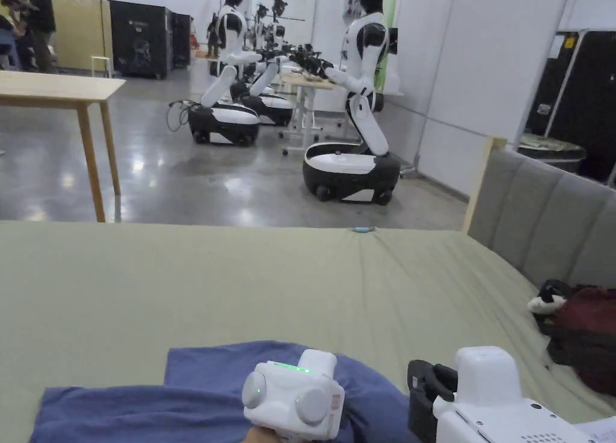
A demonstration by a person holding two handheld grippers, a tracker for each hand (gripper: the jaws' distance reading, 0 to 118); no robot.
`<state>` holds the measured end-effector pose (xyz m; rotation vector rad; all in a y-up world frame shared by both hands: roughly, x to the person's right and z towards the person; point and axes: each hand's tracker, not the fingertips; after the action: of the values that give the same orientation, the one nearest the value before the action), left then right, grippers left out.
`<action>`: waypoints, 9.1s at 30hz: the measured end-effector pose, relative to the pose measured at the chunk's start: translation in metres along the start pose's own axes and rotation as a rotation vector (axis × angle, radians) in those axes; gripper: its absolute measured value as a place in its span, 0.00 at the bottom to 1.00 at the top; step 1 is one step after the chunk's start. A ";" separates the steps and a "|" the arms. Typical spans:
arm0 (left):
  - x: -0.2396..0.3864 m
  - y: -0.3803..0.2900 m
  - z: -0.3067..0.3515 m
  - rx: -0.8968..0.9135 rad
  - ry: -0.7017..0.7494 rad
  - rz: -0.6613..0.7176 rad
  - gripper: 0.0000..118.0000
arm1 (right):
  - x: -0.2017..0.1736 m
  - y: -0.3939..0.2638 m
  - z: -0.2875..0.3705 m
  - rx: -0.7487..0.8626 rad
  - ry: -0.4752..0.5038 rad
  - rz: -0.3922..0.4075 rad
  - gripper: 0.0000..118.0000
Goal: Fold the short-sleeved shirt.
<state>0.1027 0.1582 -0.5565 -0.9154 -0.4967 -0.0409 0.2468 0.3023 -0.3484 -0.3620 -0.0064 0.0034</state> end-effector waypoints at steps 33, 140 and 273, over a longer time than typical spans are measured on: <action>-0.249 -0.137 0.236 0.178 0.482 0.132 0.00 | -0.086 -0.038 -0.031 -0.058 0.157 0.015 0.02; -0.253 -0.195 0.346 0.203 0.507 0.131 1.00 | 0.036 -0.074 -0.052 -0.256 0.117 0.557 1.00; -0.228 -0.134 0.350 0.339 0.478 0.183 0.03 | 0.052 0.050 -0.024 -0.084 0.177 -0.017 0.05</action>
<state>-0.2697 0.3048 -0.3765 -0.5866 0.0284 -0.0076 0.2992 0.3403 -0.3886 -0.4452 0.1658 -0.0455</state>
